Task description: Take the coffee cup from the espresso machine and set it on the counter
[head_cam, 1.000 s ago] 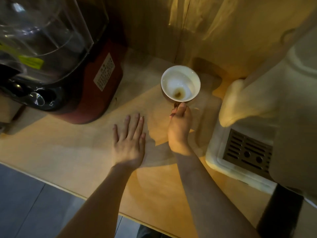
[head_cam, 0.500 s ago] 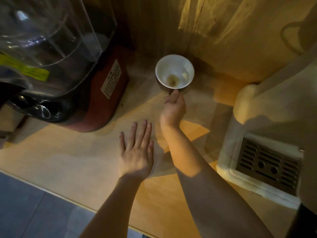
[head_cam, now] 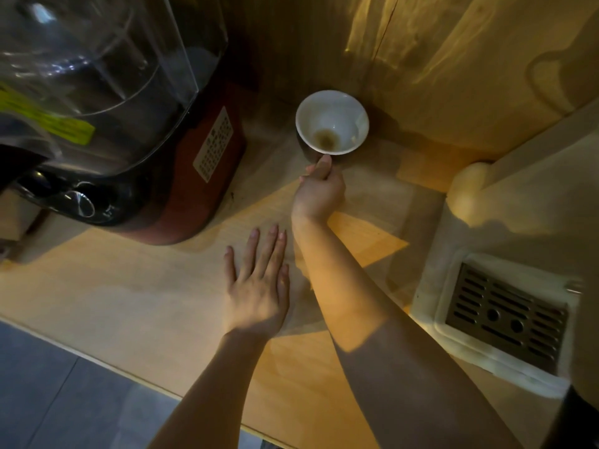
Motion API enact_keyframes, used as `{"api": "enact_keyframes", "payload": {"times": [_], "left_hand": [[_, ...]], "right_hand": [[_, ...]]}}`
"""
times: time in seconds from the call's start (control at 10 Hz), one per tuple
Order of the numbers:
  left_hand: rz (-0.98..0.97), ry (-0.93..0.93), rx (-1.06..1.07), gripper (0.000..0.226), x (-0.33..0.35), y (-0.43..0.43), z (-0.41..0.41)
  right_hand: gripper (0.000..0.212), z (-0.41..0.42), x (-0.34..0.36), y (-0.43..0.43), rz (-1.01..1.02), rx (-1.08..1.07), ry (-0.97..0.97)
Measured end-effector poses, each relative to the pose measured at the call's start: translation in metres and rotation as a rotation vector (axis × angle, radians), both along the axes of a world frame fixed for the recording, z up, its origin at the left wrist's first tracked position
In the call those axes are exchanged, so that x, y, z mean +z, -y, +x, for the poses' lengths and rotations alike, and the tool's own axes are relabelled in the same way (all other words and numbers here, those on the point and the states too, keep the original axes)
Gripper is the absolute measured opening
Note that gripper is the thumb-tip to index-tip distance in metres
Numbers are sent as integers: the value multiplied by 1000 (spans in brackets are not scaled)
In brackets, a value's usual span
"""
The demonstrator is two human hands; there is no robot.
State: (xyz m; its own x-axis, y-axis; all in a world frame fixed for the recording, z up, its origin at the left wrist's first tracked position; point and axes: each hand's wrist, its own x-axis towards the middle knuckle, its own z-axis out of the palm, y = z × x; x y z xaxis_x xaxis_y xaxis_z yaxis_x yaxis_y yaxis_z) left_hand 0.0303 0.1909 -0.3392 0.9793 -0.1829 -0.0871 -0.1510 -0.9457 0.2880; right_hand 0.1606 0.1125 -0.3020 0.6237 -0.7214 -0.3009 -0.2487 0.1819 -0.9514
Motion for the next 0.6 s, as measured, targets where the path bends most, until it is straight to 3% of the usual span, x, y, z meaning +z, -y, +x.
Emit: {"api": "enact_keyframes", "payload": {"times": [0.2, 0.4, 0.6], "left_hand": [[1, 25, 4, 52, -3, -1, -1], [51, -31, -2, 52, 0, -1, 2], [-3, -290, -35, 52, 25, -7, 16]], "right_hand": [[26, -3, -2, 10, 34, 99, -21], [18, -19, 3, 31, -378, 342, -75], [17, -41, 37, 54, -675, 583, -217]]}}
